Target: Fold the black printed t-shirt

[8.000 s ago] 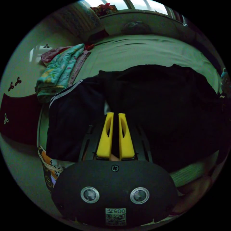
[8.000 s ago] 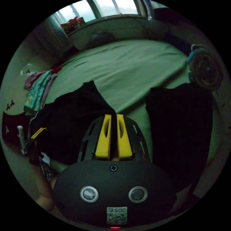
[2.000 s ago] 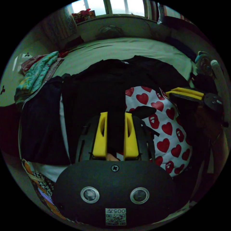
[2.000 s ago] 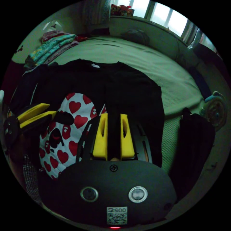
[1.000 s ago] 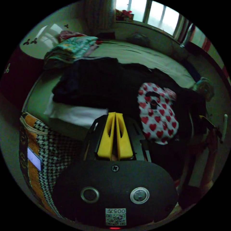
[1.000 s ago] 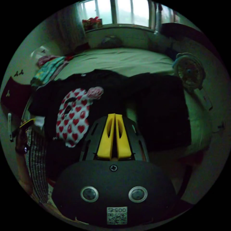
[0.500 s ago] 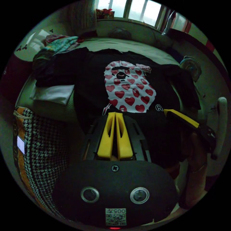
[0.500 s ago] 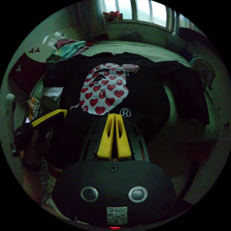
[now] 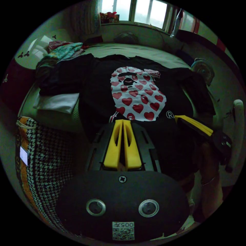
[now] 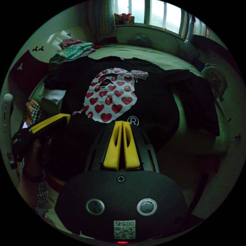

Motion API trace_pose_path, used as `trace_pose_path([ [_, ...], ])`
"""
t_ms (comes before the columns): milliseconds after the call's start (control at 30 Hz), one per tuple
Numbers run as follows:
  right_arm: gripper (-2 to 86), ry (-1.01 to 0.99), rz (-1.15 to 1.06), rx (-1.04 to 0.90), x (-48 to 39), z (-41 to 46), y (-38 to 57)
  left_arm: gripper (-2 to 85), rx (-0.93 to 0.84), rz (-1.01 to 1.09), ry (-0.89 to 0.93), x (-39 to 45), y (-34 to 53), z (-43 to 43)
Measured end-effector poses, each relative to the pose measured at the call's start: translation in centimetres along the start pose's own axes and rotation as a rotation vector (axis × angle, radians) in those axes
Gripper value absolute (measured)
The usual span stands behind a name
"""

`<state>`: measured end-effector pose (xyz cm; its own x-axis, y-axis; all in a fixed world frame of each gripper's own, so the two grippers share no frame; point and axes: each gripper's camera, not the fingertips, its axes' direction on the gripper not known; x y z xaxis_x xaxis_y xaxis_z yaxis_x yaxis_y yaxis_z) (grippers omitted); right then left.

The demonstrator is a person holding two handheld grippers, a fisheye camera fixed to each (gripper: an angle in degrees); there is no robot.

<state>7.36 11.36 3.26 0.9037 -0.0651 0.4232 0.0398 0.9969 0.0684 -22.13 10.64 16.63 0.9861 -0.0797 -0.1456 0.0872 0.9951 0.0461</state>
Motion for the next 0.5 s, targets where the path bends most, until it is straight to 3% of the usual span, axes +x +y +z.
trace_pose_path([
  [500, -1.0, 0.006, 0.002, -0.005, -3.6, -0.4, 3.4, -0.6, -0.004, -0.011, 0.020, 3.4, 4.6, -0.6],
])
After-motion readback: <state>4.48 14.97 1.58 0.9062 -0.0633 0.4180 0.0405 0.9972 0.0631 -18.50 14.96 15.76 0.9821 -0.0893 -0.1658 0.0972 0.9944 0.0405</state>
